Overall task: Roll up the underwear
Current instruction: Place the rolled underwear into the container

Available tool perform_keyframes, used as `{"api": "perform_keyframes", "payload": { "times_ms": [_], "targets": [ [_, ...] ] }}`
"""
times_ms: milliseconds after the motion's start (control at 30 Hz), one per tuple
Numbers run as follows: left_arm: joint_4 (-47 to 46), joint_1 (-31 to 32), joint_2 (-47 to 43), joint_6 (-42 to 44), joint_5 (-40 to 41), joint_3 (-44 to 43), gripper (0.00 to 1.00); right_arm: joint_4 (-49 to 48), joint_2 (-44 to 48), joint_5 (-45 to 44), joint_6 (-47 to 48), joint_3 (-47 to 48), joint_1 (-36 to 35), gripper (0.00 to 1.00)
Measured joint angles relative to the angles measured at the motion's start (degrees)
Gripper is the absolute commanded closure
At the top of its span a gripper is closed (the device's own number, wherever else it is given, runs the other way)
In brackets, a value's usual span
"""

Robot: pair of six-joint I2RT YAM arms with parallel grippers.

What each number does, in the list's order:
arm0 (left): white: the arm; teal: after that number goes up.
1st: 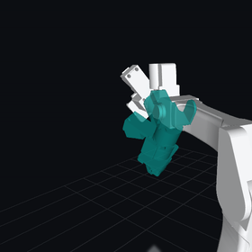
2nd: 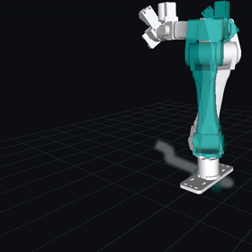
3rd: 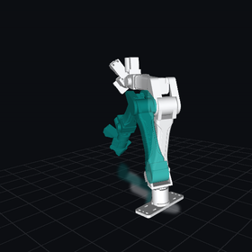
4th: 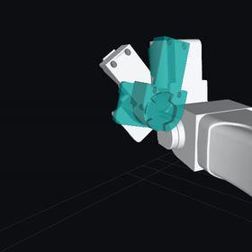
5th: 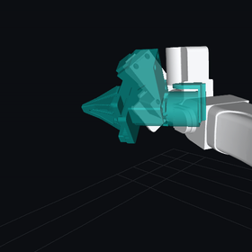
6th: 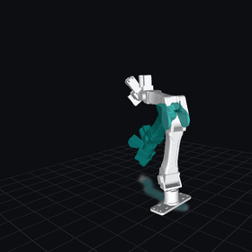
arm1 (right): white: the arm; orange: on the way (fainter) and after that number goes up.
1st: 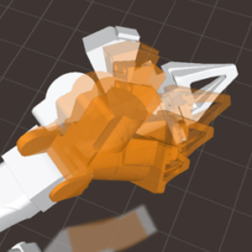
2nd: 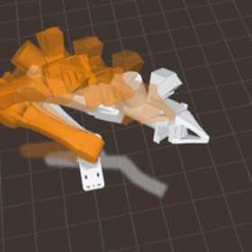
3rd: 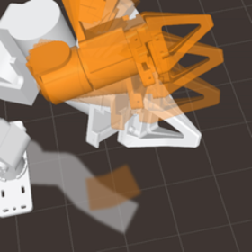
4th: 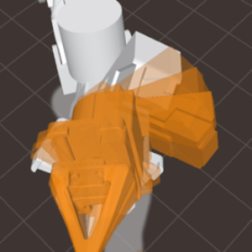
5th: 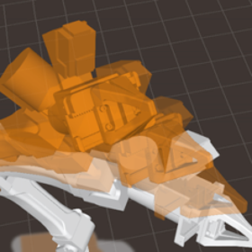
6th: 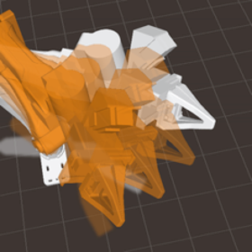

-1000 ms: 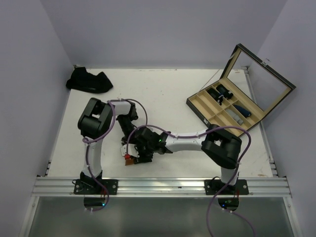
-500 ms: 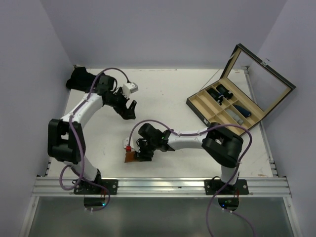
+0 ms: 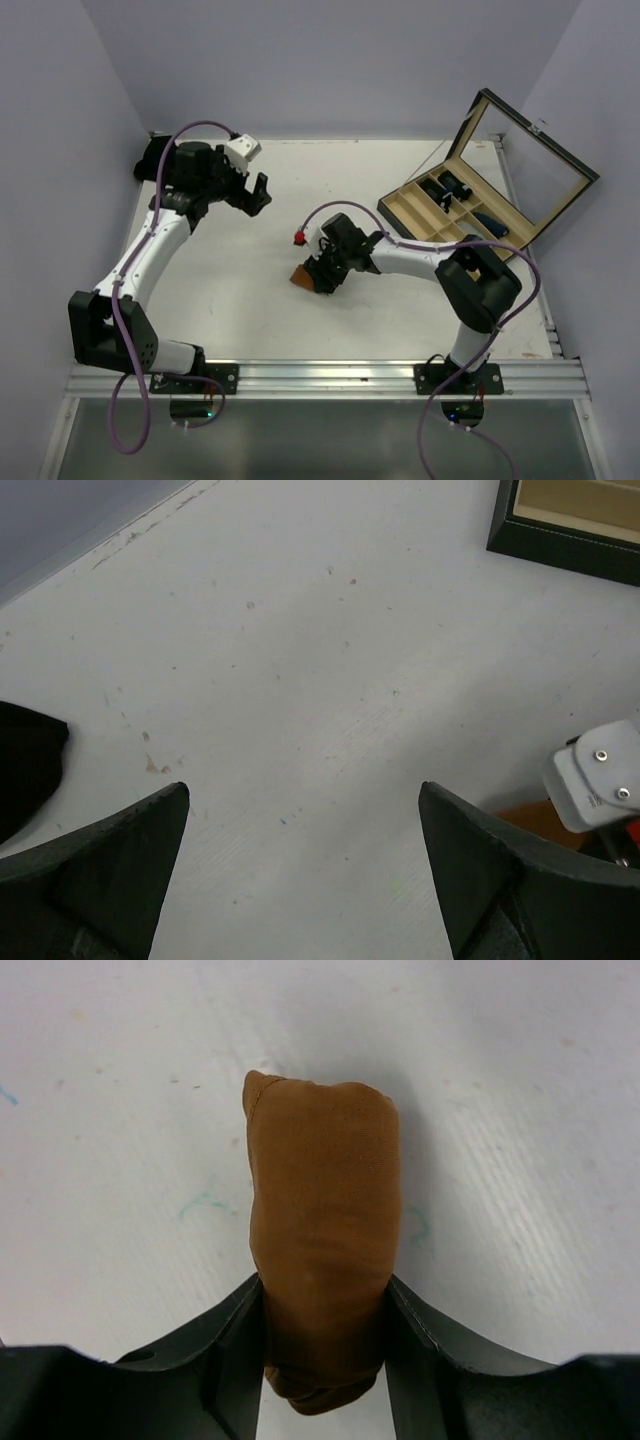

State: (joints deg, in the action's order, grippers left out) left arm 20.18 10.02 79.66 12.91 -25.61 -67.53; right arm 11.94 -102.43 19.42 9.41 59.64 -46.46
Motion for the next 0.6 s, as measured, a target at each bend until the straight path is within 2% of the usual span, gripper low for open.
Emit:
{"api": "perform_keyframes", "payload": {
  "times_ms": [267,600],
  "targets": [
    [-1.68,0.0,0.04,-2.97,0.2,-0.11,0.0,3.06,2.67,-2.16,-7.3,0.55,10.08,1.0],
    [-1.88,0.0,3.02,-4.74,-0.94,-3.19,0.0,5.9,9.75,-2.58,-10.58,4.55,20.5,1.0]
  ]
}}
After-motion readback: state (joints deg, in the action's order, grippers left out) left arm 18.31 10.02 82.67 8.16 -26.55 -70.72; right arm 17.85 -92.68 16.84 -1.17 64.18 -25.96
